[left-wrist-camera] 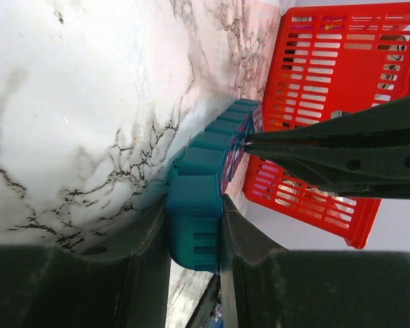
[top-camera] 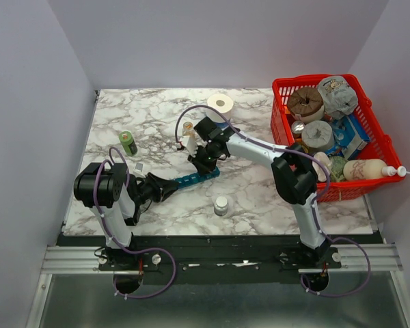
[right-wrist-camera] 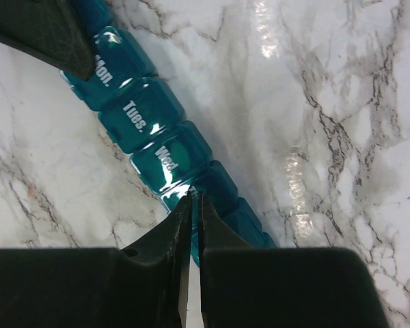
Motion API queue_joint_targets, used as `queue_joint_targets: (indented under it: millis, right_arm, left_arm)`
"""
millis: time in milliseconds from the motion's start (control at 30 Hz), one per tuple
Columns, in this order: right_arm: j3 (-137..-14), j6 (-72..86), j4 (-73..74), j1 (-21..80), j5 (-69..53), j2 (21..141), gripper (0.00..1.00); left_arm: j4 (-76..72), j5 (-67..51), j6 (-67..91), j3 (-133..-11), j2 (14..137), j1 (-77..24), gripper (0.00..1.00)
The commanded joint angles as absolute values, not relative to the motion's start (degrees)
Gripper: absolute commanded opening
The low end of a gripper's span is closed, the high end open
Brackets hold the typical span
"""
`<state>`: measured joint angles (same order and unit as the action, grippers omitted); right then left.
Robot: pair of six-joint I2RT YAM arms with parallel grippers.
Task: Sort the pills into containers
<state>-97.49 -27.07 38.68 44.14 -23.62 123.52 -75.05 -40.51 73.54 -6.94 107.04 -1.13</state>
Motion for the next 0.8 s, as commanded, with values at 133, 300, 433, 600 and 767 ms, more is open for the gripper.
queue_joint_targets:
  millis: [133,300,433,600,767]
  right_arm:
    - [-99.5,-28.2,42.5,43.3,-24.0,123.6,0.15]
    - [-99.7,-29.1,43.1,41.5,-27.6,118.5,0.16]
    - [-98.6,-29.3,43.1,41.3,-29.6,115.9,0.16]
    - [-98.5,-28.8,43.5,41.3,-26.9,117.9,0.16]
    - [-97.8,-28.5,44.2,40.7,-24.5,120.2,0.16]
  left_arm:
    - [-71.5,-33.9,68.5,-5.3,108.7,-1.1,0.00]
    - [-71.5,-33.8,68.4,-5.3,108.6,-1.1,0.00]
    - [-71.4,-34.0,68.3,-5.4,108.5,-1.1,0.00]
    - [-71.4,-34.0,68.2,-5.4,108.5,-1.1,0.00]
    - [-71.3,-33.9,68.2,-5.4,108.5,-1.2,0.00]
